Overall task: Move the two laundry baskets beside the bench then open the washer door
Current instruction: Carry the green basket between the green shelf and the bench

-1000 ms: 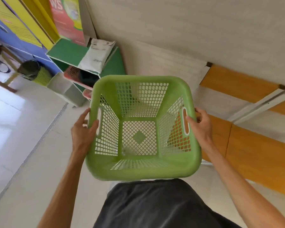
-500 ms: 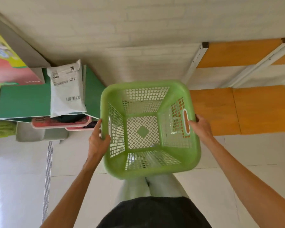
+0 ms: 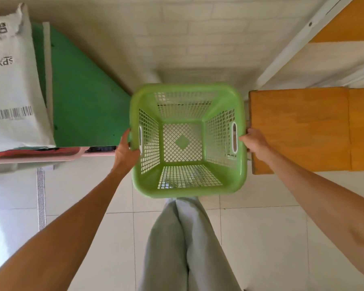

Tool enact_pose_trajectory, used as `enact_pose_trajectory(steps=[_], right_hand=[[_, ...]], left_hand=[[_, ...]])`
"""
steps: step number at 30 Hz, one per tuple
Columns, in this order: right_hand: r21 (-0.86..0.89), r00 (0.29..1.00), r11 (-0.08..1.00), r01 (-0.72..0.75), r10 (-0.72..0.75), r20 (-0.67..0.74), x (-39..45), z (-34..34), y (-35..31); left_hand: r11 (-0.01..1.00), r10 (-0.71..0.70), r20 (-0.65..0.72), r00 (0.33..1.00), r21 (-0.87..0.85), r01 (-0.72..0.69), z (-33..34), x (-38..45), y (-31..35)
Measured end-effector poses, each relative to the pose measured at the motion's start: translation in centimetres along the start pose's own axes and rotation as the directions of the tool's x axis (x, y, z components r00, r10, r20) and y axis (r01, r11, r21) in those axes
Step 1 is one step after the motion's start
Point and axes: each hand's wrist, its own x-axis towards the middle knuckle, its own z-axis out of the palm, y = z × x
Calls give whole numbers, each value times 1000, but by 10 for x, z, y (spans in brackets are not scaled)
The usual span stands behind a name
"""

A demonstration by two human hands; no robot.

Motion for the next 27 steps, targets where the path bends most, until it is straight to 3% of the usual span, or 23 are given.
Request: enact_pose_trajectory(steps=[6,15,27], right_hand=[[-25,1000,1000,-14,15,21,42,21,-1],[-79,1000,997,-27,28,13,82,35,3],[-151,999,987,47,-47,1,82,40,0]], left_hand=[[998,-47,49,998,-28,48,20,42,-14],[999,17,73,997,-31,-14,33,78,-23],[997,47,126,991,60,-55,37,94,-33]])
